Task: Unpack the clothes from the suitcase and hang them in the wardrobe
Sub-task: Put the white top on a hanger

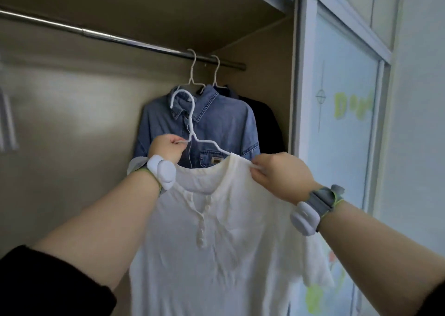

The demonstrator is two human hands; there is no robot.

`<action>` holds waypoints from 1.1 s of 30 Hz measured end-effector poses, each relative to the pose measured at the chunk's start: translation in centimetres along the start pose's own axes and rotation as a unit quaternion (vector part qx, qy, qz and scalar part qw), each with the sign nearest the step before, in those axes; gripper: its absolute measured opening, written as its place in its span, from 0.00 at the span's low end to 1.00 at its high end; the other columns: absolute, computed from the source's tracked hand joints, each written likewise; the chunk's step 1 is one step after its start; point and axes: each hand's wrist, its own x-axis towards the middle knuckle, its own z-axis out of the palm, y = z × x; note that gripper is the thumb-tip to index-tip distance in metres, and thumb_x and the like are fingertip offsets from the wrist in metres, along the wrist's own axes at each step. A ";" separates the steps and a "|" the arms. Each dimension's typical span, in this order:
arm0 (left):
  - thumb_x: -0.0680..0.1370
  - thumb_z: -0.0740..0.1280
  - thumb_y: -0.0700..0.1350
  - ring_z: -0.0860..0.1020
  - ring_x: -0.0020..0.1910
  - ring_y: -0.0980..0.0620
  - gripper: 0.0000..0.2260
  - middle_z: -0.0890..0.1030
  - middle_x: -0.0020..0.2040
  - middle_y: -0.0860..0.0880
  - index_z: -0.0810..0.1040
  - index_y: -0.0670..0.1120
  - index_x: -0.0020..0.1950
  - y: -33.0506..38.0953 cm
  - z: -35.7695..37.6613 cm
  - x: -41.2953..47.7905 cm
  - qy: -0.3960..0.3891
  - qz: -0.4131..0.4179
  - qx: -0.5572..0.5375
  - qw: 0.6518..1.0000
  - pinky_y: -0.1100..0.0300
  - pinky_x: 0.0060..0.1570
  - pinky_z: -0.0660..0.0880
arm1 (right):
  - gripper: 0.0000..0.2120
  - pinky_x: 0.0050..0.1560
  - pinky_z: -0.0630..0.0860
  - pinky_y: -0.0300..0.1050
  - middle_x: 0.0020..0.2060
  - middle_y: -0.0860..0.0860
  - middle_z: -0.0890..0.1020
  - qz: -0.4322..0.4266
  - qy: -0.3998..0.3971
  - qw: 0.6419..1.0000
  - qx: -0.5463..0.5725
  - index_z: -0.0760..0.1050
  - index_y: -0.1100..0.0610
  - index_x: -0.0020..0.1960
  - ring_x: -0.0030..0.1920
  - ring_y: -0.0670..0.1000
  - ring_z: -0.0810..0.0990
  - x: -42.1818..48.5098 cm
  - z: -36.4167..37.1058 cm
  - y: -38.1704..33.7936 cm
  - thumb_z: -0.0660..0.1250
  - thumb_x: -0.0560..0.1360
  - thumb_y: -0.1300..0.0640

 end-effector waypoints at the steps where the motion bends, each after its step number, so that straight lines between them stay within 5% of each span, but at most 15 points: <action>1: 0.76 0.68 0.44 0.79 0.52 0.43 0.09 0.83 0.53 0.42 0.82 0.44 0.53 0.1 -0.2 0.2 0.007 0.006 0.018 1.000 0.56 0.52 0.74 | 0.11 0.38 0.72 0.47 0.40 0.53 0.82 -0.001 0.000 1.000 -0.001 0.76 0.52 0.47 0.44 0.58 0.80 0.8 0.1 0.0 0.58 0.77 0.47; 5: 0.74 0.69 0.44 0.73 0.64 0.41 0.24 0.73 0.66 0.40 0.70 0.44 0.69 -0.3 -0.5 2.2 0.078 0.025 0.072 0.994 0.54 0.63 0.69 | 0.12 0.38 0.73 0.48 0.39 0.55 0.83 0.005 0.006 0.998 0.058 0.80 0.55 0.45 0.42 0.57 0.80 5.5 0.9 0.1 0.61 0.76 0.50; 12: 0.76 0.66 0.42 0.58 0.74 0.46 0.32 0.58 0.75 0.44 0.54 0.47 0.77 -1.1 -0.5 4.9 0.058 0.101 0.061 0.991 0.57 0.71 0.56 | 0.13 0.42 0.77 0.56 0.36 0.59 0.80 0.059 0.031 0.991 0.113 0.79 0.63 0.42 0.38 0.59 0.79 14.1 0.8 -0.2 0.62 0.74 0.54; 20: 0.76 0.66 0.45 0.69 0.65 0.46 0.24 0.66 0.68 0.44 0.64 0.50 0.71 -2.9 -1.1 9.7 -0.003 0.138 0.046 0.989 0.60 0.60 0.65 | 0.12 0.40 0.71 0.45 0.42 0.55 0.80 0.121 0.037 0.985 0.121 0.82 0.56 0.46 0.41 0.54 0.77 23.5 2.8 -1.8 0.61 0.75 0.53; 28: 0.75 0.68 0.46 0.73 0.59 0.49 0.21 0.71 0.63 0.46 0.69 0.49 0.67 -6.1 0.0 10.9 -0.018 0.111 0.010 0.994 0.56 0.61 0.70 | 0.12 0.42 0.77 0.49 0.40 0.55 0.81 0.117 -0.012 0.991 0.067 0.81 0.56 0.44 0.41 0.55 0.79 24.6 5.9 -1.9 0.61 0.74 0.53; 33: 0.77 0.66 0.46 0.72 0.61 0.48 0.19 0.71 0.64 0.45 0.69 0.48 0.67 -5.6 0.8 9.2 -0.020 0.086 0.016 0.996 0.58 0.60 0.69 | 0.14 0.48 0.72 0.51 0.54 0.57 0.76 0.084 0.053 0.995 -0.023 0.77 0.53 0.58 0.53 0.60 0.75 23.2 6.0 -1.8 0.60 0.75 0.51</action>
